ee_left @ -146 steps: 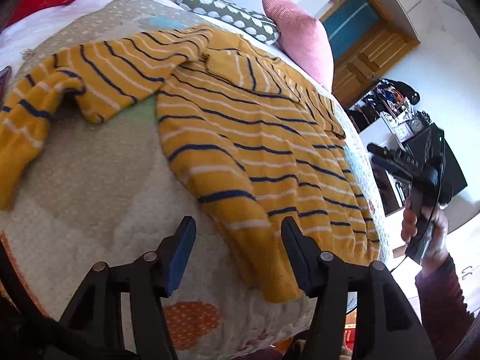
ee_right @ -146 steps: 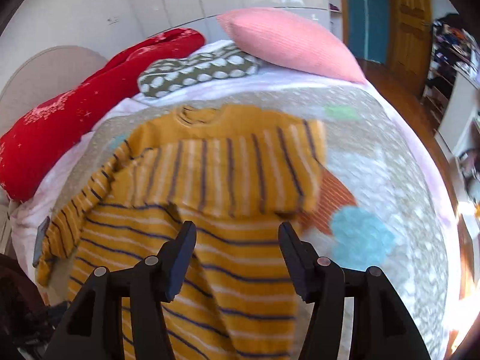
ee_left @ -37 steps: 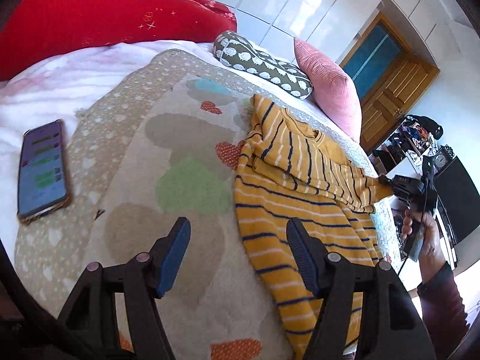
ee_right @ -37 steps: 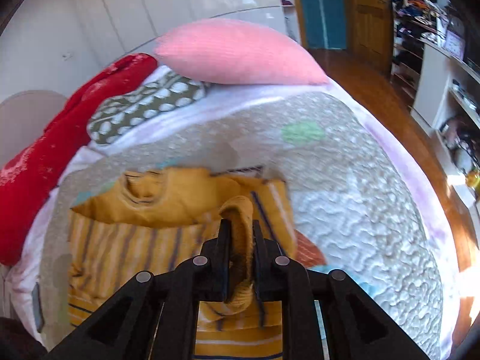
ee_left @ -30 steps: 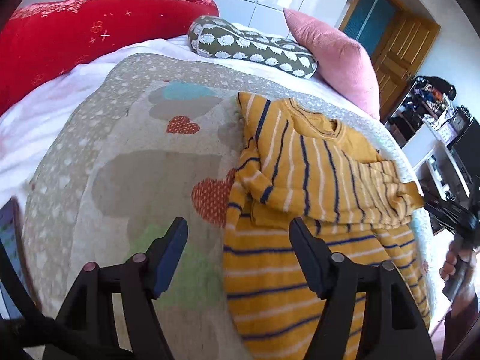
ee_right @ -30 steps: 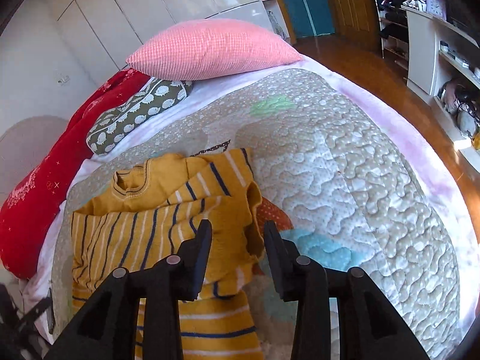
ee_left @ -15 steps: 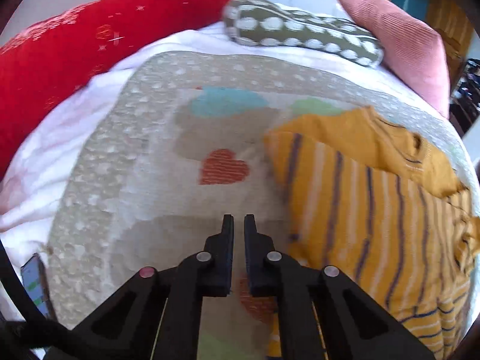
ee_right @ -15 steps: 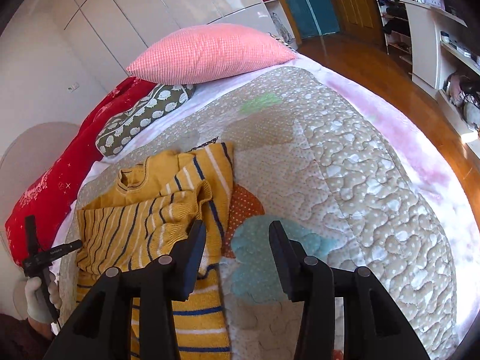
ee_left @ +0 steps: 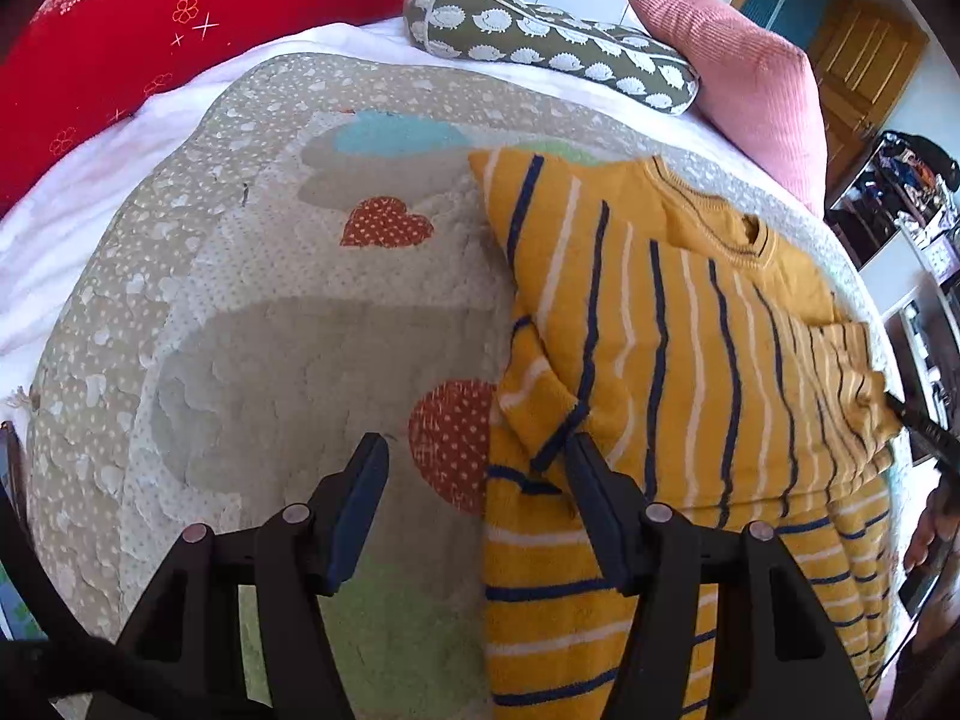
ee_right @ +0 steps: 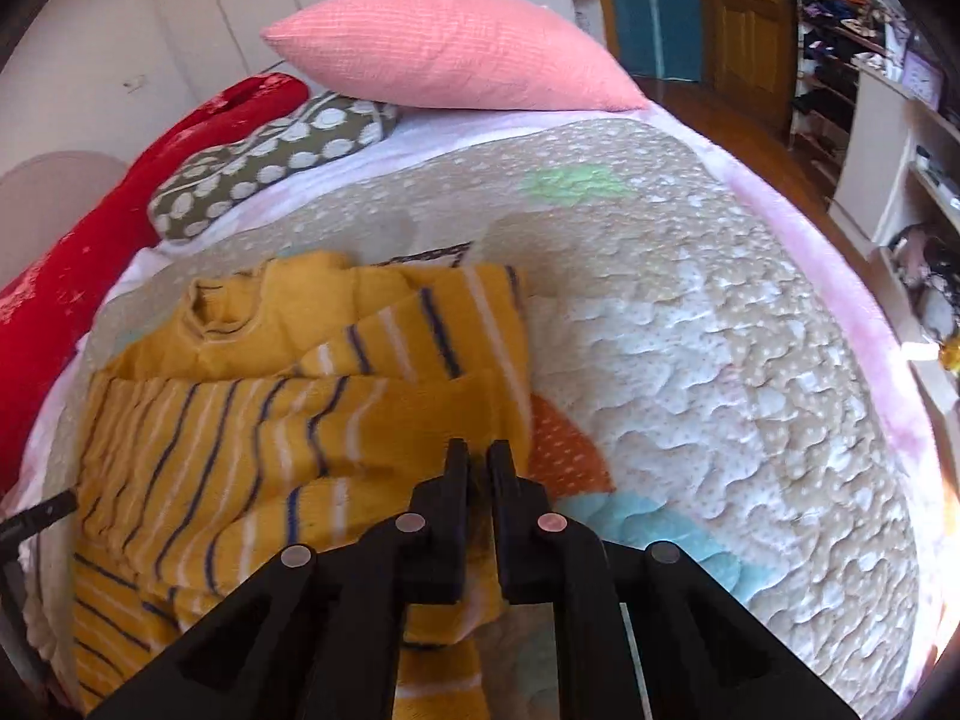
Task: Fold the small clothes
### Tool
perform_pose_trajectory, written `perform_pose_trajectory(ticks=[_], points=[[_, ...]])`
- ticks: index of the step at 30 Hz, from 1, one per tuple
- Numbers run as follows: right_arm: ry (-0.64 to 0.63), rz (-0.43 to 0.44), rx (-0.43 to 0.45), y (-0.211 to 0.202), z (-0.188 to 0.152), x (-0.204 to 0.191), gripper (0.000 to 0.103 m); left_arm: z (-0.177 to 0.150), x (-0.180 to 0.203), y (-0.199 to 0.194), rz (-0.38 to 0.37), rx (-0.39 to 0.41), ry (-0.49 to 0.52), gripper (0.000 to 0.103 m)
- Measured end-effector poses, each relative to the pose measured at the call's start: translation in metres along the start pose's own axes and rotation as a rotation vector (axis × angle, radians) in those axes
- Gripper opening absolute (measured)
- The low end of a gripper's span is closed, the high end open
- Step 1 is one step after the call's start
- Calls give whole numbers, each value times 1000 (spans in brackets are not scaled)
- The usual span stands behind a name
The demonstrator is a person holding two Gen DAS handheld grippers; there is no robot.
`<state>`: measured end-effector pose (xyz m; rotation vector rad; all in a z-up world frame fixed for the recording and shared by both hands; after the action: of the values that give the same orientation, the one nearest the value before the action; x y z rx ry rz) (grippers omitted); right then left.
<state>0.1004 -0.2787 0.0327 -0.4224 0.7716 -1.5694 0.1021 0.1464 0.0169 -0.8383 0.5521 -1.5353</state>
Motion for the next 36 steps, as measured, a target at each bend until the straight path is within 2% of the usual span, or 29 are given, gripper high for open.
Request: perform_pose_trajectory(ticks=[1,2,4,6,7,8,10,13,16,19,22,24,25,26,27,28,29,30,32,34,36], points=[[-7,-56,12,0,2,5,7,-4,1,-3,-6,-1,-4,61],[7,-65,27,-4,2,11,7,-10,1,-9,-28,-9,-20,61],[83,20,35,-21,-4,22,11,-25,1,-23,-89,-28,-49,61],[153,124,21,-46,-20,31,23,-47,1,-39,-162,-53,-82,61],[171,178,12,-59,-31,32,33,-57,2,-46,-194,-66,-96,61],[177,225,-1,-71,-44,31,37,-70,5,-52,-229,-81,-111,61],[173,294,-33,-96,-73,31,37,-96,13,-64,-270,-100,-121,61],[183,358,-73,-127,-117,31,38,-125,24,-86,-310,-88,-126,64],[212,383,-81,-153,-152,35,45,-155,32,-106,-414,-94,-190,69],[228,405,-86,-171,-181,39,46,-176,40,-120,-478,-79,-227,74],[261,432,-68,-187,-204,43,47,-197,47,-121,-566,-120,-284,77],[279,461,-57,-196,-216,41,49,-205,59,-124,-545,-103,-252,77],[280,475,-52,-199,-222,38,49,-205,67,-128,-509,-98,-202,61],[275,484,-54,-201,-226,33,49,-202,75,-128,-476,-111,-169,18],[265,488,-58,-202,-231,27,48,-199,78,-128,-445,-131,-155,10],[249,494,-64,-202,-233,20,36,-193,77,-135,-434,-121,-169,12],[242,514,-82,-201,-234,14,11,-184,76,-150,-437,-75,-168,12],[256,552,-105,-201,-233,12,12,-177,77,-169,-425,-14,-140,12],[291,608,-76,-212,-230,15,12,-165,81,-216,-374,133,-47,12],[274,585,-41,-222,-226,20,12,-161,81,-253,-350,239,9,16],[289,548,-40,-225,-231,28,12,-164,73,-271,-319,283,22,42]])
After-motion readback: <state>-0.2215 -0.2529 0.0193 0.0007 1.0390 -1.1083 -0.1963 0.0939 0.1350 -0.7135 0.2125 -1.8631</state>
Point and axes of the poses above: each gripper's, at about its wrist camera, not at the fingertips, and y roughly the way its jaws point, x to its right, z to its top, the point moved 1 cm from there along y, roughly the way its jaws point, and after that the axes turned 11 degrees about x, right-handed, at the moved point
